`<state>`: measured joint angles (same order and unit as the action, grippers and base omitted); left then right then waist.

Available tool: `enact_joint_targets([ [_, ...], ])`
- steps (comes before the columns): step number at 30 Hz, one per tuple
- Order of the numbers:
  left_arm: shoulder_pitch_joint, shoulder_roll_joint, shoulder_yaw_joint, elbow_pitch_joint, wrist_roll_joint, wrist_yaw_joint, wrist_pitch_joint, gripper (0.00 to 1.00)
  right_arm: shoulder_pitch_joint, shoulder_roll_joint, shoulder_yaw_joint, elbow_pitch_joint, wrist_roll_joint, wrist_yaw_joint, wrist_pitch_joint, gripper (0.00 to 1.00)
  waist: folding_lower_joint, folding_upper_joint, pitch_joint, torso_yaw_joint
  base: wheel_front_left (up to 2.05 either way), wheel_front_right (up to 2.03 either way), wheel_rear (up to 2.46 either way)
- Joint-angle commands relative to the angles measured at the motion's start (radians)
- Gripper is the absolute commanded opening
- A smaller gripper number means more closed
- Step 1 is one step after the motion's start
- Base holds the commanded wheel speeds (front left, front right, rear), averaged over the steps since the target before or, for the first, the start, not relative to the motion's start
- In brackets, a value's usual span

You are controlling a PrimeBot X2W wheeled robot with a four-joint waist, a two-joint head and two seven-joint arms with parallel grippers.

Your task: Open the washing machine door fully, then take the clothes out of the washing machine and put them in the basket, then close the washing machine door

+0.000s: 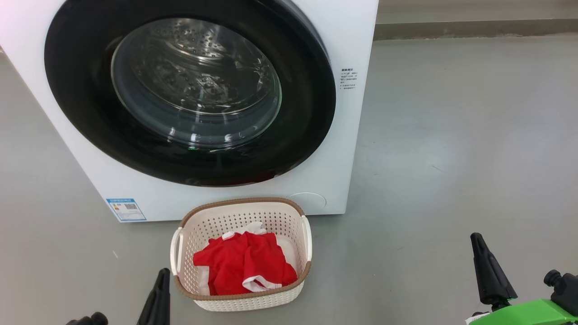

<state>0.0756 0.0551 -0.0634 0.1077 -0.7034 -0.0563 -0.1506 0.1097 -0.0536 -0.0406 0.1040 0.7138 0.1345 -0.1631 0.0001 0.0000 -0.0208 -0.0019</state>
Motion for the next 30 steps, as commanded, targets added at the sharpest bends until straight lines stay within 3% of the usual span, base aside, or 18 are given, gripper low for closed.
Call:
enact_joint_targets([
  [1,-0.046,0.019,0.021,-0.017,-0.028,-0.011,0.006,0.00,-0.046,-0.015,0.012,-0.016,0.035,-0.001,0.008,0.00,-0.0001,0.0000,0.000,0.000,0.00,0.00,0.00],
  [30,-0.097,0.034,0.046,0.038,-0.378,-0.033,0.075,0.00,-0.110,-0.038,0.021,0.041,0.385,-0.002,0.075,0.00,-0.0001,0.0000,0.008,0.001,0.00,0.00,0.00],
])
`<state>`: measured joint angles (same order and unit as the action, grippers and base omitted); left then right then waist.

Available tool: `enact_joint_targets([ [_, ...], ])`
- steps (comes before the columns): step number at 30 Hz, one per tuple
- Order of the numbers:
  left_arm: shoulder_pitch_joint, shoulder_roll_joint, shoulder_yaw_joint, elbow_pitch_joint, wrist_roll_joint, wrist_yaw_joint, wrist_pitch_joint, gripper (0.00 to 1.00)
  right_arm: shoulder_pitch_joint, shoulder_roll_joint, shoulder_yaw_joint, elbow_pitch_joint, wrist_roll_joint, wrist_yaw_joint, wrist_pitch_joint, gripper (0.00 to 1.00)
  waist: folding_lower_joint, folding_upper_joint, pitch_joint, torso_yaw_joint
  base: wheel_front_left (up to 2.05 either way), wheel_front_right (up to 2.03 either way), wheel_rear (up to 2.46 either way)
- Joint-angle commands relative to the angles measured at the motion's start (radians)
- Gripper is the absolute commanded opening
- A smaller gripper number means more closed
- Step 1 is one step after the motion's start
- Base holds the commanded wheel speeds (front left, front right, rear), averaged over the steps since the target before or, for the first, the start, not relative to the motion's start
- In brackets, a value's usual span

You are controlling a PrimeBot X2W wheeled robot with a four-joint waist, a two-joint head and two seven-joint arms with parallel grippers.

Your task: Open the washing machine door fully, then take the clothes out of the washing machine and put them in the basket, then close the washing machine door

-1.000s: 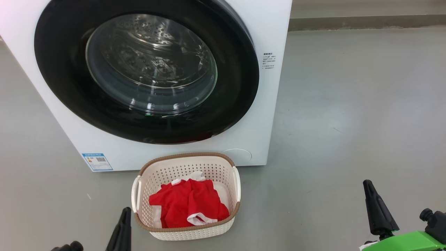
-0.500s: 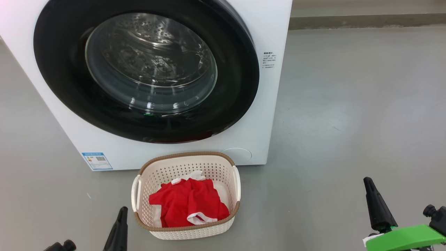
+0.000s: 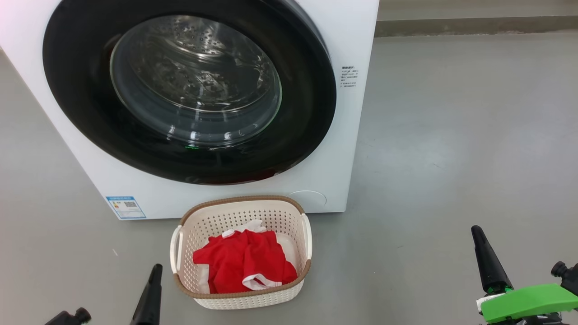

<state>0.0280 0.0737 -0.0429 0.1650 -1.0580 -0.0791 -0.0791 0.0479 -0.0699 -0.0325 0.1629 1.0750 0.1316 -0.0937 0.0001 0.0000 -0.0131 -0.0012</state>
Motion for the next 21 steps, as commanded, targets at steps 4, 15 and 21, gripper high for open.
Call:
enact_joint_targets([
  [4,-0.055,0.017,0.028,-0.013,-0.060,-0.013,0.010,0.00,-0.055,-0.024,0.013,-0.012,0.060,0.000,0.012,0.00,-0.0001,0.0000,0.001,0.000,0.00,0.00,0.00],
  [15,-0.074,0.022,0.039,0.008,-0.192,-0.021,0.037,0.00,-0.079,-0.032,0.016,0.009,0.192,0.000,0.038,0.00,-0.0001,0.0000,0.004,0.000,0.00,0.00,0.00],
  [21,-0.085,0.025,0.044,0.019,-0.263,-0.025,0.052,0.00,-0.092,-0.036,0.017,0.021,0.264,0.000,0.052,0.00,-0.0001,0.0000,0.005,0.000,0.00,0.00,0.00],
])
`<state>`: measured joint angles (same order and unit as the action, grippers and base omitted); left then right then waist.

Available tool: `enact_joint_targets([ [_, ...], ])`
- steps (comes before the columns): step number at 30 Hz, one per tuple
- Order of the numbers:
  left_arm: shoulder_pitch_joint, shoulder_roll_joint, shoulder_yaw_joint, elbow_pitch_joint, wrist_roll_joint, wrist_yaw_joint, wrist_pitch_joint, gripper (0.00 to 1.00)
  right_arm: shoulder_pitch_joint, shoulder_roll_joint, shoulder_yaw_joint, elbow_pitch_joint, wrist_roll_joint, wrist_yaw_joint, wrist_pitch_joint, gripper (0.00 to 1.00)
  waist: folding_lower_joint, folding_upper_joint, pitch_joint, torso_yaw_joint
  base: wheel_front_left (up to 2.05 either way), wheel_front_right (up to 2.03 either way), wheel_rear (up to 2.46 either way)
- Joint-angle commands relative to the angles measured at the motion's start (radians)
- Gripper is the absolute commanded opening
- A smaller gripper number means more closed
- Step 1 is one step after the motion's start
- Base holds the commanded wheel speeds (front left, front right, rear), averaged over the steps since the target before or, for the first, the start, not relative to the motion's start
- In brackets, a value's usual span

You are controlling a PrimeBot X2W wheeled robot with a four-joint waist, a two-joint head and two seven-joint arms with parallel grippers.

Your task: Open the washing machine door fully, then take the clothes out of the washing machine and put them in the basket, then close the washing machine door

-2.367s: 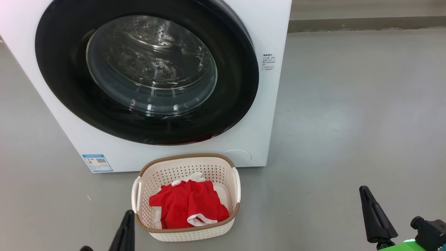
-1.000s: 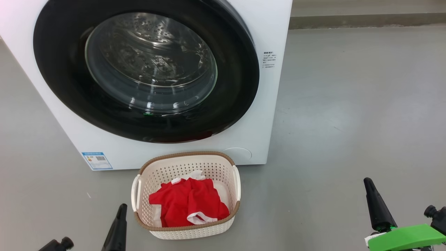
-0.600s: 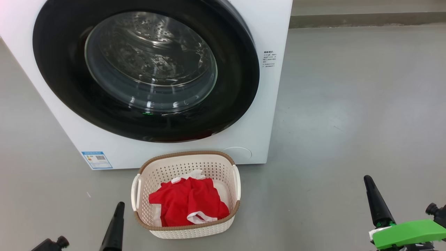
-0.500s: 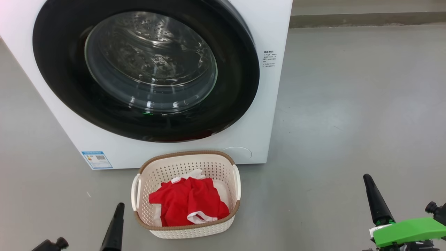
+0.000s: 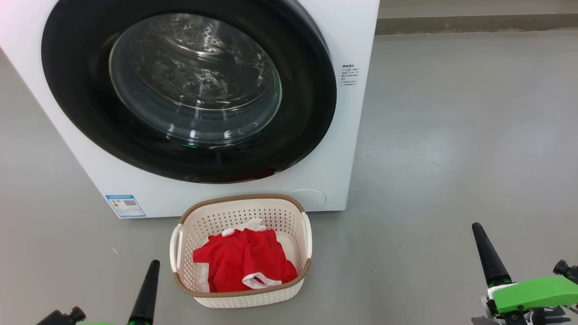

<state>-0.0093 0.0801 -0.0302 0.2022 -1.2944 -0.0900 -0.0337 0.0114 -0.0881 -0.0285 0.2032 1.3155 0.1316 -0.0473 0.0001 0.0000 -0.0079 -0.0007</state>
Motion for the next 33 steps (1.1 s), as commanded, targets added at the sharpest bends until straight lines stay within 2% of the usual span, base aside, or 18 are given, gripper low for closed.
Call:
enact_joint_targets([
  [1,-0.049,0.019,0.033,-0.016,-0.039,-0.015,0.009,0.00,-0.058,-0.019,0.013,-0.017,0.036,0.000,0.008,0.00,-0.0001,0.0000,0.000,0.000,0.00,0.00,0.00],
  [30,-0.100,0.031,0.062,0.039,-0.384,-0.037,0.081,0.00,-0.121,-0.039,0.017,0.040,0.381,-0.001,0.078,0.00,-0.0001,0.0000,0.008,0.001,0.00,0.00,0.00],
  [33,-0.100,0.031,0.063,0.039,-0.384,-0.037,0.082,0.00,-0.121,-0.038,0.017,0.040,0.381,-0.001,0.079,0.00,-0.0001,0.0000,0.008,0.001,0.00,0.00,0.00],
])
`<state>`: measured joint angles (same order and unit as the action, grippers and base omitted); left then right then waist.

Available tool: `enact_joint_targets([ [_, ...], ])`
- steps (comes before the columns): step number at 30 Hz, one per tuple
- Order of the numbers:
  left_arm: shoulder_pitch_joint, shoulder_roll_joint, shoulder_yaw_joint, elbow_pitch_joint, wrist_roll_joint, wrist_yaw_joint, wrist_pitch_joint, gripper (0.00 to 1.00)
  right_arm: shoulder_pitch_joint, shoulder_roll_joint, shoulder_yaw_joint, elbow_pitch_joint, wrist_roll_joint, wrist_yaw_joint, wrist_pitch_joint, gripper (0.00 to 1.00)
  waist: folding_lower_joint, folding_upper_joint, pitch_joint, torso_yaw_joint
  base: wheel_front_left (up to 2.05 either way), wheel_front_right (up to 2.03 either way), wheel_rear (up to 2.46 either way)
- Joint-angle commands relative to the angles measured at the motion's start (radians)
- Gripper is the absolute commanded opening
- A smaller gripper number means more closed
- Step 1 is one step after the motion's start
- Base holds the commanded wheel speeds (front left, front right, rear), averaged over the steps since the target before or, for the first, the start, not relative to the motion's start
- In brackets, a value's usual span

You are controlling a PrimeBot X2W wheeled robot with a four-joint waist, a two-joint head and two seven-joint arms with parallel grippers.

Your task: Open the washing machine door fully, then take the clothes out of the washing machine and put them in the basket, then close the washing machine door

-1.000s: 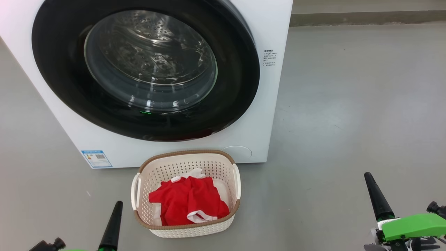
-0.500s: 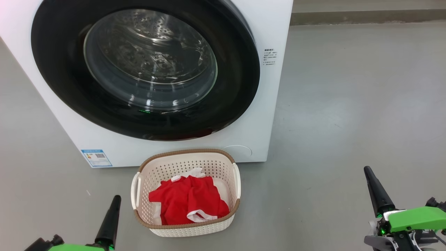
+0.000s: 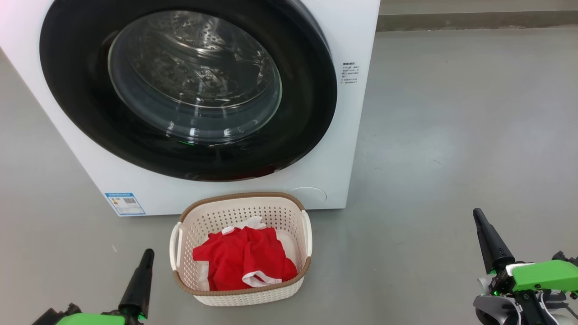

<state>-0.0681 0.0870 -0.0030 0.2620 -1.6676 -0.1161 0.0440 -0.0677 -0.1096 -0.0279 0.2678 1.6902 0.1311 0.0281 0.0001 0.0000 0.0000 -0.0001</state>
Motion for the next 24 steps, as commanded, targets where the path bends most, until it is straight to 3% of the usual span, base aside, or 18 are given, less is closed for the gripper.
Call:
enact_joint_targets([
  [1,-0.042,0.024,0.036,-0.021,-0.010,-0.011,0.004,0.00,-0.042,-0.016,0.016,-0.024,0.006,0.000,0.004,0.00,0.0000,0.0000,0.000,0.000,0.00,0.00,0.00],
  [24,-0.042,0.020,0.041,-0.020,-0.006,-0.011,0.008,0.00,-0.043,-0.013,0.011,-0.024,0.002,0.000,0.007,0.00,0.0000,0.0000,0.000,0.000,0.00,0.00,0.00],
])
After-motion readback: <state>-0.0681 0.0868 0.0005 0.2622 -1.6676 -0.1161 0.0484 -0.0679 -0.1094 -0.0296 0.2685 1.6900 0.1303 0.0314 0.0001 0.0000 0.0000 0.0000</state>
